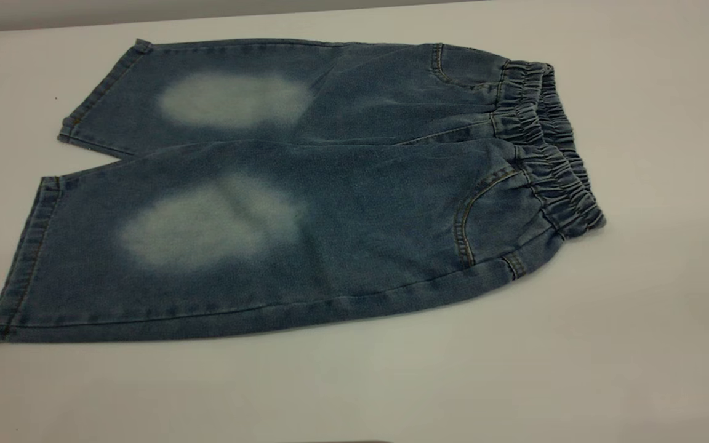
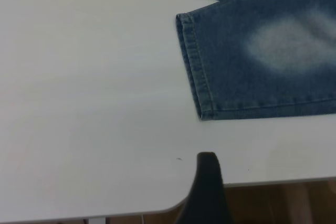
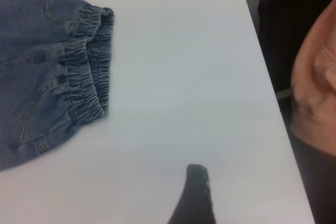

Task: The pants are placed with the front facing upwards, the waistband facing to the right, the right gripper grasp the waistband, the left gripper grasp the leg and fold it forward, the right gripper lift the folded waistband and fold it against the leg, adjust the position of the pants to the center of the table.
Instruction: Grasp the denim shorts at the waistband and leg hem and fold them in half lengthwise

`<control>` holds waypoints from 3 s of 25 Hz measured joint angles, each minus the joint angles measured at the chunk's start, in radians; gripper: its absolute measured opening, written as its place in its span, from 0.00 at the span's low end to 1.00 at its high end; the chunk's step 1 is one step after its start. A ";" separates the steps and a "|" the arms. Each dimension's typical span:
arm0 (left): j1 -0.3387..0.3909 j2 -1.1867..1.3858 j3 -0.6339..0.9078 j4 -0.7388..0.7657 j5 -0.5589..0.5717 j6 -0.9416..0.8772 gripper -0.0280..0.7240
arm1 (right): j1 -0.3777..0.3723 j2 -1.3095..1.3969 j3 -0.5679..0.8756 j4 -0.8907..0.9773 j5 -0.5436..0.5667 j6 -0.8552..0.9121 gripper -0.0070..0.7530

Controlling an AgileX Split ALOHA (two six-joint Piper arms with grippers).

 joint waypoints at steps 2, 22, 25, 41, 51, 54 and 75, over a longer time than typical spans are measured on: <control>0.000 0.000 0.000 0.000 0.000 0.000 0.77 | 0.000 0.000 0.000 0.000 0.000 0.000 0.73; 0.000 0.000 0.000 0.000 0.000 0.000 0.77 | 0.000 0.000 0.000 0.000 0.000 0.000 0.73; 0.000 0.000 0.000 0.000 0.000 0.000 0.77 | 0.000 0.000 0.000 0.000 0.000 0.000 0.73; 0.000 0.000 0.000 0.000 0.000 0.000 0.77 | 0.000 0.000 0.000 0.000 0.000 0.000 0.73; 0.000 0.000 0.000 0.000 0.000 0.000 0.77 | 0.000 0.000 0.000 0.002 0.000 0.000 0.73; 0.000 0.000 0.000 0.000 0.000 0.000 0.77 | 0.000 0.000 0.000 0.011 0.000 0.000 0.73; 0.000 0.612 -0.118 -0.040 -0.461 -0.089 0.77 | 0.000 0.593 -0.146 0.360 -0.309 -0.122 0.73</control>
